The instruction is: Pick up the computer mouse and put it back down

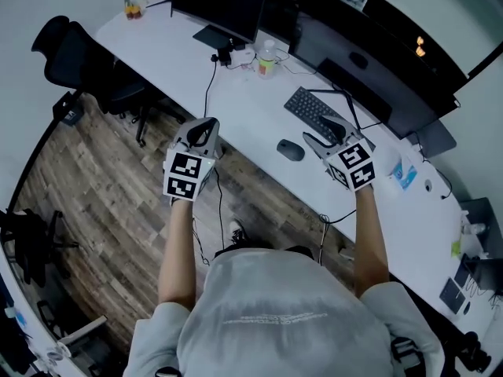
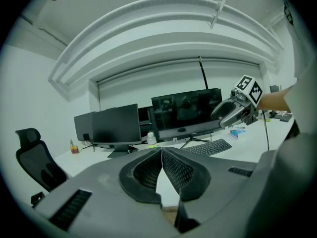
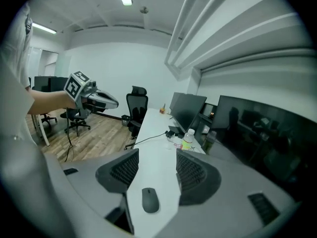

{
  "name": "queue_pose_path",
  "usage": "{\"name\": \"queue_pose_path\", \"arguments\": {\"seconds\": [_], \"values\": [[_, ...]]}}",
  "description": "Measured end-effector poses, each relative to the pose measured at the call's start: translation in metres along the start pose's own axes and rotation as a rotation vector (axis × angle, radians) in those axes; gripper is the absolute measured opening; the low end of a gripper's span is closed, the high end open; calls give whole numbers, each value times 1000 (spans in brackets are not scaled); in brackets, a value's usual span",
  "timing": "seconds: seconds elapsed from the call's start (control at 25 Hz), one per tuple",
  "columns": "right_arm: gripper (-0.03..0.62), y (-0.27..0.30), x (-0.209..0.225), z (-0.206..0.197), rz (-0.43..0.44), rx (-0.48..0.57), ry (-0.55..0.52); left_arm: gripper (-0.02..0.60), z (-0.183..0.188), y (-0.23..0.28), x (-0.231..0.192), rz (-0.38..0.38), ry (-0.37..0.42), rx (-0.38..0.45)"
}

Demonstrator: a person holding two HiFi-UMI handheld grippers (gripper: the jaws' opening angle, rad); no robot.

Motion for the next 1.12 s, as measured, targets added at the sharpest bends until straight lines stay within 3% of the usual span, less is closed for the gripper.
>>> {"name": "queue_pose_path", "arguments": {"seconds": [0.36,0.6,0.84,1.12], "values": [[309,84,-13,-90,163,-269,33,14,-69,35,-2,-47,-127,-115],[353,134,-19,-153,265,-394,59,14,-108,50,3,-21,-222,-206],[373,161,-23,-197,331,-470,48,14,-123,60,13,9,-278,-258],[362,176,-35,-216,360,-494,29,14,-124,63,17,37,-297,-274]]}}
Point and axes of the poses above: the fingertips, and each gripper's own axes: y forward along the fingers, x to its right, z out of its top, the point moved 8 cm from there along -y, backward along the fingers, and after that the axes turned 4 degrees about -z, right-handed, at the moved point
